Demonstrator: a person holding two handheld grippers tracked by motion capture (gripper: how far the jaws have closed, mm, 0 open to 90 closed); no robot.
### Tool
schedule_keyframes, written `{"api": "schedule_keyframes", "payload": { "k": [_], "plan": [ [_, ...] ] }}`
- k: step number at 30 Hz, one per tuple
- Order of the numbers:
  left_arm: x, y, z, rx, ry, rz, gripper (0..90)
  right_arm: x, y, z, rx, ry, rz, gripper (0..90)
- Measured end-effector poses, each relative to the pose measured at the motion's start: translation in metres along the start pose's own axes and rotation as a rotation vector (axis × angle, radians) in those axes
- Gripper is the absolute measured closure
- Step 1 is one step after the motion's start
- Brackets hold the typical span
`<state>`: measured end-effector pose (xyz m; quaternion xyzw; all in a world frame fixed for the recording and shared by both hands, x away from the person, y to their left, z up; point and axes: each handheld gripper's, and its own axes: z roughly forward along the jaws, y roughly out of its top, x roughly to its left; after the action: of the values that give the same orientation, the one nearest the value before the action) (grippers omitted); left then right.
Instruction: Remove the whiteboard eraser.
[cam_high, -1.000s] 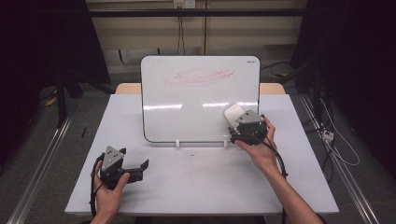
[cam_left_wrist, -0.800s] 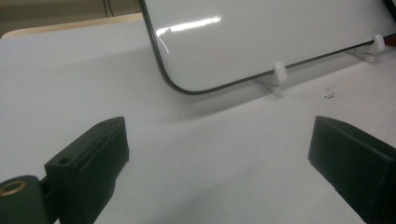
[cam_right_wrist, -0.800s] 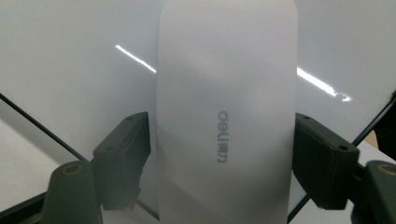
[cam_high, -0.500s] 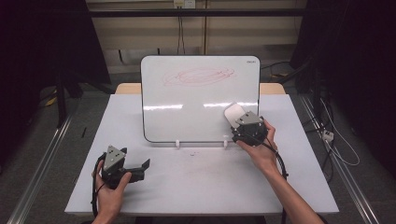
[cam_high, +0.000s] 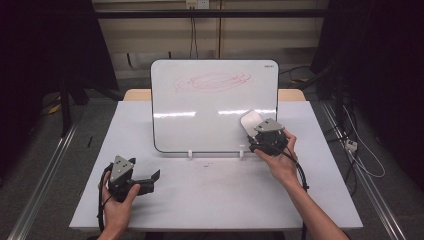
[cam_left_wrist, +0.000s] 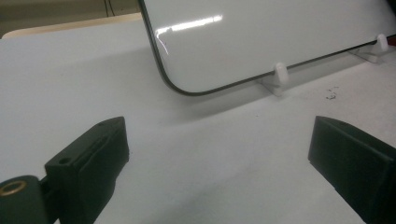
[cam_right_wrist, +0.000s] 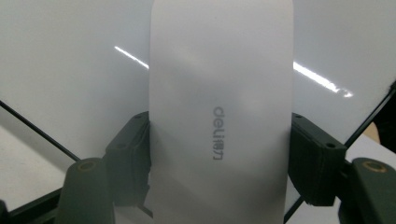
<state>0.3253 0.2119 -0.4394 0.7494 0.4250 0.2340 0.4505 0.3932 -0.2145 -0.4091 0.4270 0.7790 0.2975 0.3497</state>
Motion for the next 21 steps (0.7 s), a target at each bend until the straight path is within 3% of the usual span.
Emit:
{"api": "schedule_keyframes", "payload": {
  "k": [4,7,16,21],
  "plan": [
    [-0.001,0.001,0.000,-0.007,0.000,0.008,5.0,-0.010,0.000,-0.003,-0.017,0.073,0.088,31.4],
    [-0.001,0.000,-0.001,-0.005,0.000,0.008,5.0,-0.013,-0.001,-0.004,-0.029,0.099,0.121,31.4],
    [0.000,-0.001,-0.004,-0.008,-0.001,0.011,5.0,-0.011,0.004,-0.016,-0.080,0.107,0.105,31.4],
    [0.002,-0.001,-0.005,-0.010,0.005,0.004,5.0,-0.011,0.005,-0.019,-0.101,0.116,0.120,31.4]
  ]
}}
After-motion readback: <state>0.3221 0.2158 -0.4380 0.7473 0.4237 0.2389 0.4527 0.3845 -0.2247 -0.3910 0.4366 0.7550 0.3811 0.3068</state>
